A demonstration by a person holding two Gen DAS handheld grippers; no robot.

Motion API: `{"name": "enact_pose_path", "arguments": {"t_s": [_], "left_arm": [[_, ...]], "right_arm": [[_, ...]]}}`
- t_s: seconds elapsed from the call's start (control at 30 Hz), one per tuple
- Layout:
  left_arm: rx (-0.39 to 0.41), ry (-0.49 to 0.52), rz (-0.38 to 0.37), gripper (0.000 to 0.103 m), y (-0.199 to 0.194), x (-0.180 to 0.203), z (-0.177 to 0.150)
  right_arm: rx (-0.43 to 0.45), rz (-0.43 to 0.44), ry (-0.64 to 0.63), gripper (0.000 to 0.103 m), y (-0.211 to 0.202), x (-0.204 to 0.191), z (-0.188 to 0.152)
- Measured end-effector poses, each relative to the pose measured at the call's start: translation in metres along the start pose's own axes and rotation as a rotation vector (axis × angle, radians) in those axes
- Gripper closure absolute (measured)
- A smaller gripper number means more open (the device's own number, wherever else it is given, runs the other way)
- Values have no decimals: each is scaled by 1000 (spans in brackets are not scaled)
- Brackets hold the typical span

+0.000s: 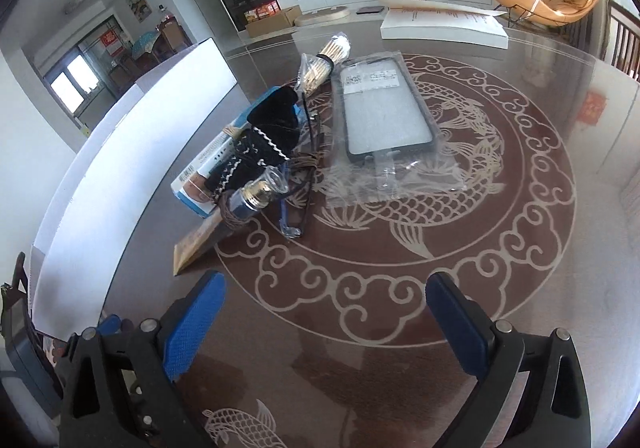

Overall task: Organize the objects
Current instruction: 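Grasp the gold HIH tube with the right tool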

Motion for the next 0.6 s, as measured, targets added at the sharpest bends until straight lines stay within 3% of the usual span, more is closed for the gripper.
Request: {"name": "enact_pose_path", "arguments": {"t_s": [0.13, 0.27, 0.33, 0.37, 0.47, 0.6], "left_arm": [[0, 1, 0, 0, 0, 0, 0], [-1, 4, -5, 0, 0, 0, 0], [-1, 1, -5, 0, 1, -1, 1], [-2, 3, -5, 0, 1, -1, 1], [-4, 3, -6, 0, 3, -1, 2], [-6, 3, -5, 0, 4, -1, 4]], "right_arm": [[-68, 87, 7, 28, 40, -52, 10], [-91, 3, 33, 31, 73, -80, 10], [-53, -55, 45, 43, 75, -82, 13], [-45, -71, 41, 57, 76, -81, 13], [-27, -76, 21, 65, 68, -70, 15], [-60, -21, -8, 77, 42, -41, 15]]}}
Point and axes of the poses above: each gripper's, at about its wrist camera, not at the fingertips, and y roughly the way its jaws point, x to its right, z to its top, the point moved 1 cm from there along y, roughly the way its jaws point, and after that the axes turned 14 degrees about x, right-handed, at the moved point
